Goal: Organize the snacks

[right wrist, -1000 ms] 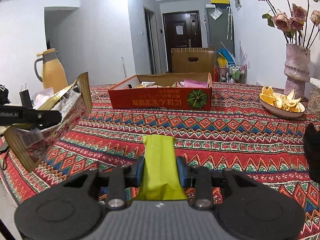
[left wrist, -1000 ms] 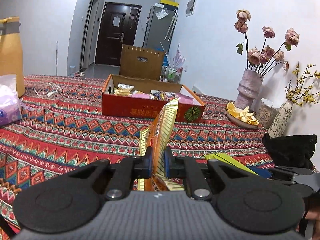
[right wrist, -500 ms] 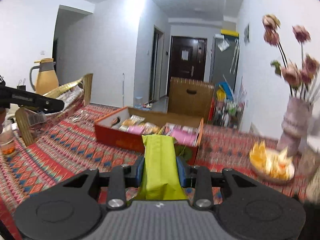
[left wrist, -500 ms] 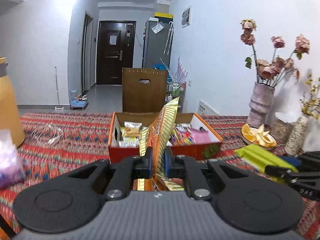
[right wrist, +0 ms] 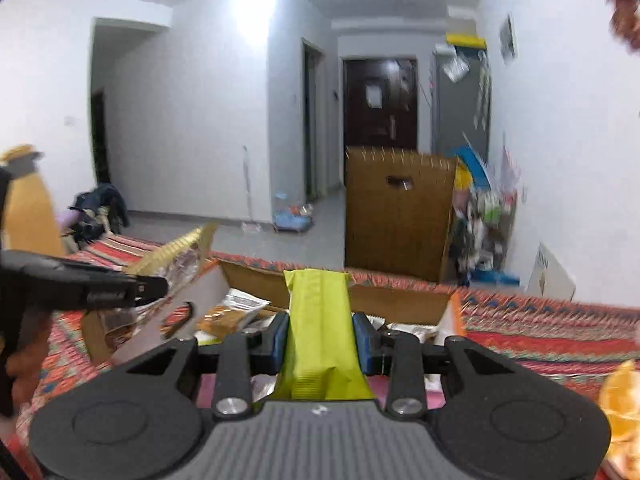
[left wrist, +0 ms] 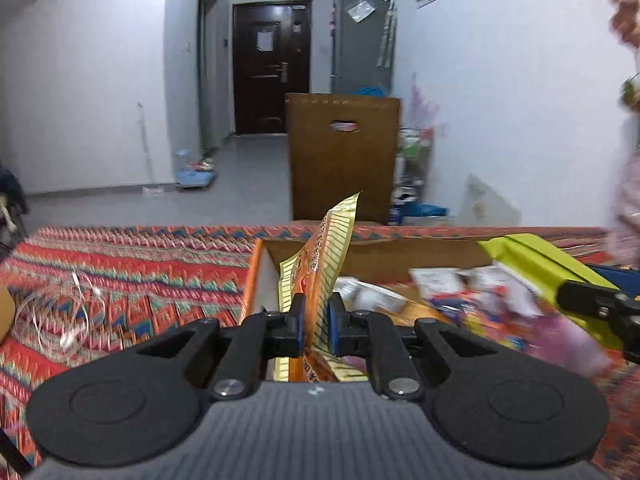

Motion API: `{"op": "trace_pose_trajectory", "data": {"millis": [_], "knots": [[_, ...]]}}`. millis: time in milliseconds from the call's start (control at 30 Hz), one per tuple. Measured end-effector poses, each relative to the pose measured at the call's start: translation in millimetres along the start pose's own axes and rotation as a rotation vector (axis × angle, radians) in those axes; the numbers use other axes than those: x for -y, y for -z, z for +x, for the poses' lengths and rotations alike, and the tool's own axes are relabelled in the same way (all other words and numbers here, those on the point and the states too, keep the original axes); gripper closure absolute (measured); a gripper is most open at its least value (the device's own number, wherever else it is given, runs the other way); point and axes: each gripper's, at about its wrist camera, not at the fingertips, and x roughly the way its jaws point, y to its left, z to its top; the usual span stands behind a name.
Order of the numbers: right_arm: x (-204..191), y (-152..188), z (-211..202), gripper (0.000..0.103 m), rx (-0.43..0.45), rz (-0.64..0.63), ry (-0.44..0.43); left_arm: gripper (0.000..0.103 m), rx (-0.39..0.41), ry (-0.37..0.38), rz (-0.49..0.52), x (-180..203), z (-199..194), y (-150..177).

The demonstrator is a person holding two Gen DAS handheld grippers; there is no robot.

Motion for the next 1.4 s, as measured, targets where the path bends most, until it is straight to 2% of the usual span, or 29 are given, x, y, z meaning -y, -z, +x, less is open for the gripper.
{"op": "trace_pose_trajectory", "data": {"millis": [133,200,233,267,300,333,400,467,533,767,833,900,933,1067,1167,1233,1400], "knots": [[-8,-7,72,0.070,-0.076,0.052,0.003,0.091,-0.046,0.031,-0.042,-2,44,-4],[-16,-7,97,0.069,-0.086,0.052,0.026,0.087,-0.071,0.056,-0.028,1,61,-1],[-18,-6,107,0.069,-0.091,0.062,0.040,0.067,-0.072,0.071,-0.037,2,65,2],[-21,-5,118,0.065,-0.101,0.066,0.053,0.052,-0.062,0.090,-0.054,2,67,5],[-24,-7,125,0.066,-0.123,0.043,0.084,0.039,-0.081,0.077,-0.058,2,73,7],[-24,-9,124,0.061,-0.112,0.038,0.105,0.038,-0.102,0.070,-0.039,1,76,8],[-15,-8,117,0.033,-0.067,0.079,0.111,0.034,-0.099,0.105,-0.092,-10,73,8],[-4,-9,117,0.025,-0.076,0.122,0.070,0.025,-0.103,0.143,-0.129,-20,71,6],[4,-8,116,0.025,-0.081,0.159,0.039,0.023,-0.094,0.136,-0.152,-25,67,3],[-13,-11,99,0.025,-0.049,0.064,0.067,0.022,-0.075,0.115,-0.122,-25,63,-2],[-16,-15,88,0.024,-0.032,0.054,0.078,0.022,-0.065,0.113,-0.118,-26,57,-6],[-18,-18,68,0.016,-0.004,0.038,0.091,0.022,-0.035,0.108,-0.116,-29,41,-7],[-19,-18,60,0.016,0.003,0.030,0.096,0.021,-0.022,0.107,-0.110,-30,34,-8],[-23,-21,16,0.015,0.008,-0.003,0.106,0.018,0.017,0.081,-0.068,-31,-12,-10],[-22,-19,-23,0.012,0.030,-0.019,0.135,0.012,0.055,0.083,-0.044,-33,-54,-6],[-22,-13,-54,0.010,0.047,-0.013,0.154,0.006,0.090,0.080,-0.039,-34,-83,2],[-30,16,-130,0.004,0.089,-0.007,0.165,0.001,0.135,0.071,-0.014,-33,-152,37]]}}
